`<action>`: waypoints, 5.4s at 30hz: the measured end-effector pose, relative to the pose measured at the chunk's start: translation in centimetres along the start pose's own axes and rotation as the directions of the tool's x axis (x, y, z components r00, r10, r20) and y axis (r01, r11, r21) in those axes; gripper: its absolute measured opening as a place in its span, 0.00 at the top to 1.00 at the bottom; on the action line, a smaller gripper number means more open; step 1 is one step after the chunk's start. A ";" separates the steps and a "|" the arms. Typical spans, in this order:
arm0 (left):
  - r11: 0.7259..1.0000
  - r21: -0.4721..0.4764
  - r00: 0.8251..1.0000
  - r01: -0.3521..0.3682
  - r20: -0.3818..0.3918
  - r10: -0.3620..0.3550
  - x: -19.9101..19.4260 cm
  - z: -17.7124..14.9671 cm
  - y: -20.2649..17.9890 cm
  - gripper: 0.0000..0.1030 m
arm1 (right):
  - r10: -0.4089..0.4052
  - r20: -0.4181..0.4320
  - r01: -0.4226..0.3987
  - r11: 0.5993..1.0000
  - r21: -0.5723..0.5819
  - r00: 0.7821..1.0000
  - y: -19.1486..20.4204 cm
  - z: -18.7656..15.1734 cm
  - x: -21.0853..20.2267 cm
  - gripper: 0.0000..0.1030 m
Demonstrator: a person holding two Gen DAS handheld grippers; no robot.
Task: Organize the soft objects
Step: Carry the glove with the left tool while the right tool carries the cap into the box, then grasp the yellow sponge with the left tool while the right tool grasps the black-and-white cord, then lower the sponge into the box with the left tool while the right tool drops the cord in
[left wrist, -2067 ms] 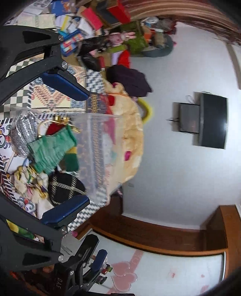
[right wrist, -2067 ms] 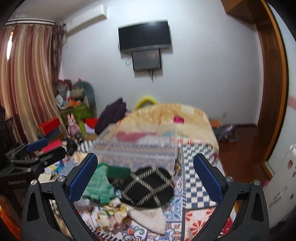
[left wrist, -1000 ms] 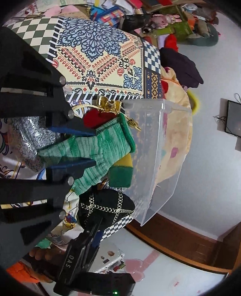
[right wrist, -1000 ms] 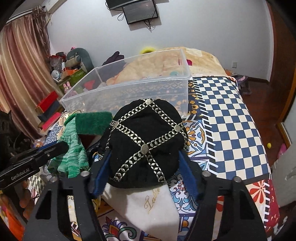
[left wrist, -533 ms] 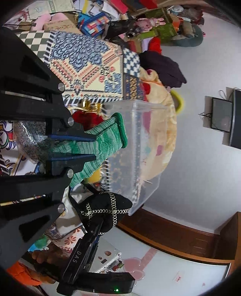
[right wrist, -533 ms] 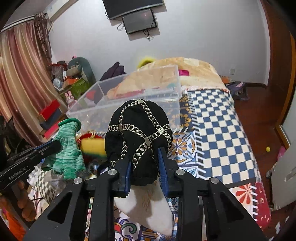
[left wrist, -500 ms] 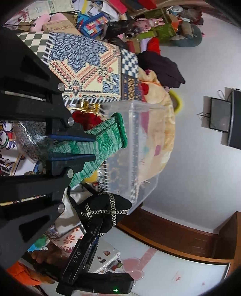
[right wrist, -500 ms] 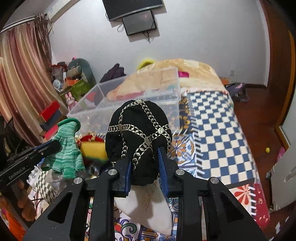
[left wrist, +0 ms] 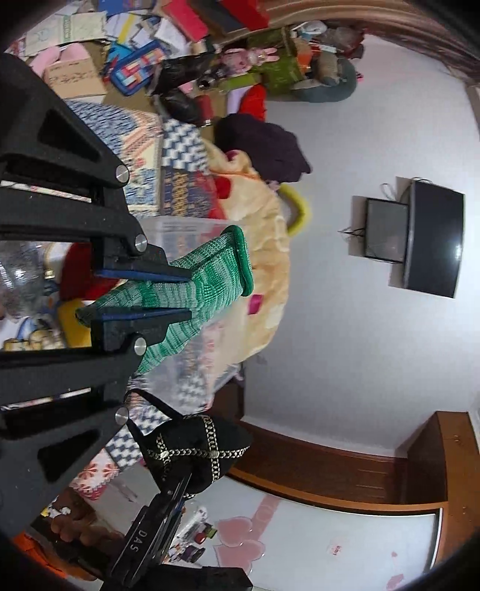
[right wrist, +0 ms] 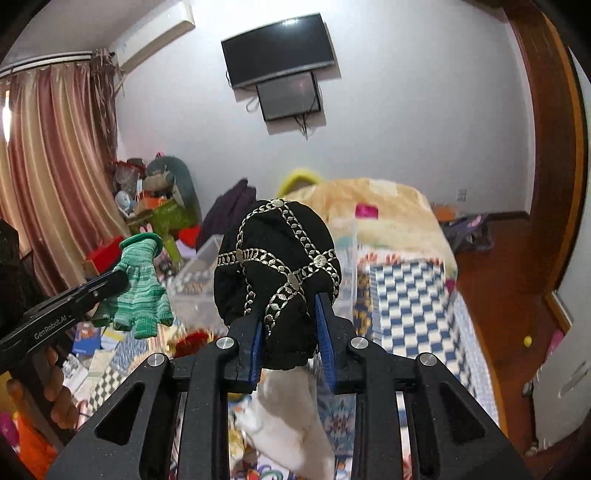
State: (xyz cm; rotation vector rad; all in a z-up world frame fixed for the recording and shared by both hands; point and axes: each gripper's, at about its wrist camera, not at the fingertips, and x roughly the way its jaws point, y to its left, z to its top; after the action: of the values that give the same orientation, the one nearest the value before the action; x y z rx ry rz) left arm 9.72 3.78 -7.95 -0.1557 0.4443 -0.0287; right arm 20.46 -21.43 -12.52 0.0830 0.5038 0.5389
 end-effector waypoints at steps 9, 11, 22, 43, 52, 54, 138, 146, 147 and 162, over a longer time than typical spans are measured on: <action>0.999 0.024 0.997 -0.041 0.066 0.039 1.8 2.9 -0.3 0.87 | -0.008 0.066 0.008 1.000 -0.014 0.998 0.7 2.7 1.8 0.77; 0.998 0.027 0.996 -0.059 0.066 0.057 2.7 3.3 -0.1 0.87 | -0.013 0.067 0.014 1.000 -0.016 0.998 0.7 3.2 2.8 0.77; 0.993 0.061 0.992 -0.102 -0.071 0.106 9.9 3.2 1.4 0.87 | -0.052 -0.025 0.051 0.998 -0.043 0.998 0.7 3.1 8.2 0.77; 0.981 0.179 0.948 -0.072 -0.294 0.123 16.2 0.1 -0.4 0.87 | -0.100 -0.273 0.072 0.991 -0.111 0.957 0.8 0.9 13.3 0.74; 0.982 0.177 0.957 -0.066 -0.269 0.113 14.4 0.7 -0.5 0.67 | -0.077 -0.248 0.055 0.994 -0.096 0.966 0.7 1.5 11.2 0.57; 0.983 0.173 0.964 -0.068 -0.241 0.109 13.3 1.2 -0.5 0.66 | -0.076 -0.223 0.056 0.994 -0.097 0.972 0.6 1.8 10.2 0.53; 0.999 0.038 0.987 0.019 -0.158 -0.013 4.8 -0.6 -0.5 0.48 | -0.038 -0.307 -0.004 0.991 -0.137 0.951 -0.2 -4.0 9.6 0.73; 0.999 0.037 0.984 -0.004 -0.176 0.011 6.0 -0.9 0.7 0.48 | -0.024 -0.330 -0.005 0.996 -0.087 0.944 -1.6 -4.6 10.6 0.91; 0.999 0.038 0.984 -0.007 -0.175 0.013 6.1 -0.8 0.8 0.48 | -0.026 -0.327 -0.005 0.996 -0.093 0.945 -1.6 -4.7 10.5 0.91; 0.997 0.062 0.991 -0.053 -0.119 0.060 7.0 1.9 1.3 0.48 | 0.004 -0.156 -0.023 0.992 -0.122 0.988 -0.6 -1.3 4.3 0.94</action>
State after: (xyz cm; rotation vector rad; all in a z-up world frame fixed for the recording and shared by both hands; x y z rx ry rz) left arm 16.87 4.93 -9.50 -0.0834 0.5685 0.0045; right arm 23.33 -19.79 -15.63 -0.0749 0.6211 0.5916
